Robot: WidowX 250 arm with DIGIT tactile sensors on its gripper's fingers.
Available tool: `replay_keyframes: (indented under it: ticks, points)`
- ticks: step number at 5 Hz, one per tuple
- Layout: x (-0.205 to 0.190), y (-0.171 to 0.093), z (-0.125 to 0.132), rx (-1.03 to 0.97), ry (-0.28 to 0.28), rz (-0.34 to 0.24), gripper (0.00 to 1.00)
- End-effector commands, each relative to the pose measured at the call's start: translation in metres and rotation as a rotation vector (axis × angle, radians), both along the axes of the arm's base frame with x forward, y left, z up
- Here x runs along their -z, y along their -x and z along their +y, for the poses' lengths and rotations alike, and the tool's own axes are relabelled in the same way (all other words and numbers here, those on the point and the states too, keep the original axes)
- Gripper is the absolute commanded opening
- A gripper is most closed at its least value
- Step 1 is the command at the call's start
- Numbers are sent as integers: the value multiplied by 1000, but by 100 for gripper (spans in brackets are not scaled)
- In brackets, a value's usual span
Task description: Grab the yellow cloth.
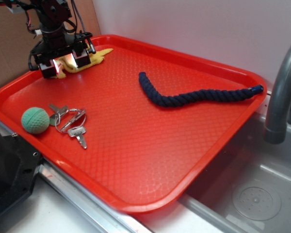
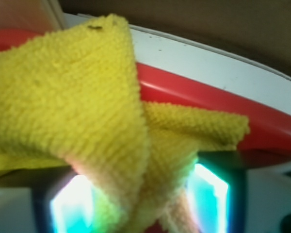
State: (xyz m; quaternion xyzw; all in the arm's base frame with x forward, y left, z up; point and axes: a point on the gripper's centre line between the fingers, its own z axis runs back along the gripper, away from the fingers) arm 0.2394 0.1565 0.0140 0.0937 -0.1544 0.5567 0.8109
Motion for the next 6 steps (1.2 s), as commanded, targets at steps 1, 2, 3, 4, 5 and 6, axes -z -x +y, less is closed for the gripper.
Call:
replay_keyframes:
  ticks: [1,2,3,4,5,6]
  points:
    - [-12,11,8,19,-22,7,0]
    - [-23,8,5,96,-37,35,0]
    - [-64,5,-21,256,-7,-39,0]
    - [-100,5,-63,438,106,-51,0]
    - [-129,16,-111,632,157,72,0]
    - [-154,32,-137,766,180,142,0]
